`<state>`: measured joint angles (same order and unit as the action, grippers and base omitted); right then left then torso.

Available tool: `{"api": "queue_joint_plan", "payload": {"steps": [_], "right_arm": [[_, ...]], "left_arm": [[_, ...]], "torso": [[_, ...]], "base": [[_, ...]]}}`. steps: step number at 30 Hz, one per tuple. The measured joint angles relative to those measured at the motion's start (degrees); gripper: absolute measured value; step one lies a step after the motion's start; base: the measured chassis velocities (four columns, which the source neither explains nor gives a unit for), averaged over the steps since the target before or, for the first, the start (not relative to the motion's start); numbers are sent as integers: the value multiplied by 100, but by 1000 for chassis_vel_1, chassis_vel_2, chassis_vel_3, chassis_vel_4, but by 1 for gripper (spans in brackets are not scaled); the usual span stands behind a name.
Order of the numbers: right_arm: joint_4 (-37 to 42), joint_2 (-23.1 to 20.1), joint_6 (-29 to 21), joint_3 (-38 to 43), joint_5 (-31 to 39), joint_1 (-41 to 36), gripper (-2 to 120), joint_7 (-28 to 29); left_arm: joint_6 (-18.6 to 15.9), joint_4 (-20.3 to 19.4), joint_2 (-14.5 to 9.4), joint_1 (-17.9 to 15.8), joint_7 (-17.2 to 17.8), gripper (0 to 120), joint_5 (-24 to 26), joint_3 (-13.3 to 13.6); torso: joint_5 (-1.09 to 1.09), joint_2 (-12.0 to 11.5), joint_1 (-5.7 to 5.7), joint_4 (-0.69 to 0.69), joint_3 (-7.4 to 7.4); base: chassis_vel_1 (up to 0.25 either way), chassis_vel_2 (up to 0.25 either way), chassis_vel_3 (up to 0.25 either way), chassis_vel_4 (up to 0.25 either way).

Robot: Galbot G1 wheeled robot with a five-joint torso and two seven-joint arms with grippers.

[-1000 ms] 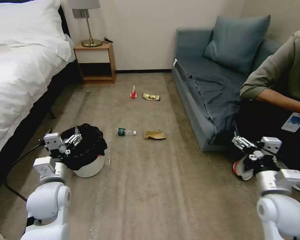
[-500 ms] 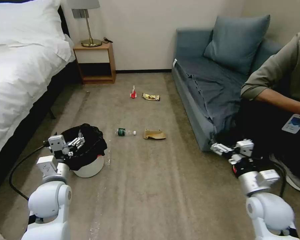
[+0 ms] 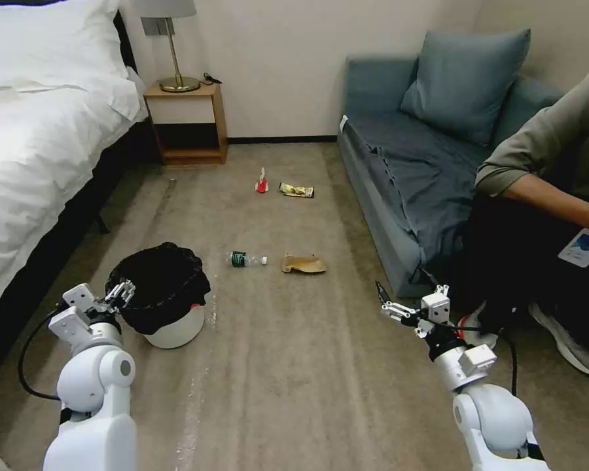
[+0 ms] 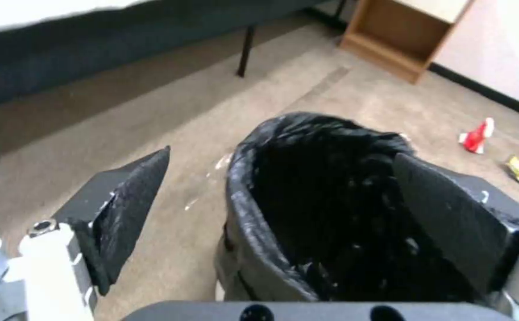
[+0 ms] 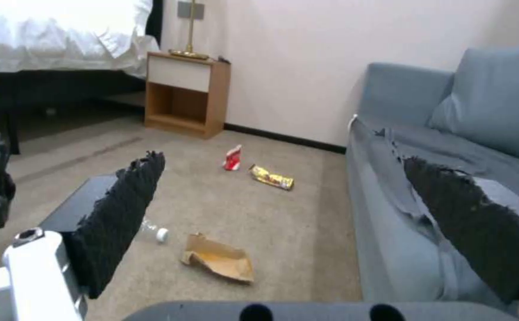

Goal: Pick up the trash bin, then pick up the garbage on the floor and place it into the trash bin.

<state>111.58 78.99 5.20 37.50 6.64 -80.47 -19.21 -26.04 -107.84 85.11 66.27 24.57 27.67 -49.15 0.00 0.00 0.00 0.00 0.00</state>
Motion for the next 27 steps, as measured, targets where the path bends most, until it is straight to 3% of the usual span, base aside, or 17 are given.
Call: {"api": "queue_joint_plan", "payload": {"steps": [11,18,21,27], "right_arm": [[59,14,266,128,26,-192,100,-193],[46,20,385,171,56,-262,100,-334],[21,30,424,152,61,-267,100,-413],[-41,32,462,124,75,-247,100,-431]], "left_arm": [[-226,1126,15,-661,295,100,351,-19],[-175,1579,38,-929,287,99,371,-49],[-14,1995,58,-1206,279,100,393,-78],[47,2168,88,-1289,289,99,389,-110]], "torso": [[0,0,0,-1,0],[0,0,0,0,0],[0,0,0,-1,0],[0,0,0,-1,0]], "base": [[0,0,0,0],[0,0,0,0],[0,0,0,0],[0,0,0,0]]}}
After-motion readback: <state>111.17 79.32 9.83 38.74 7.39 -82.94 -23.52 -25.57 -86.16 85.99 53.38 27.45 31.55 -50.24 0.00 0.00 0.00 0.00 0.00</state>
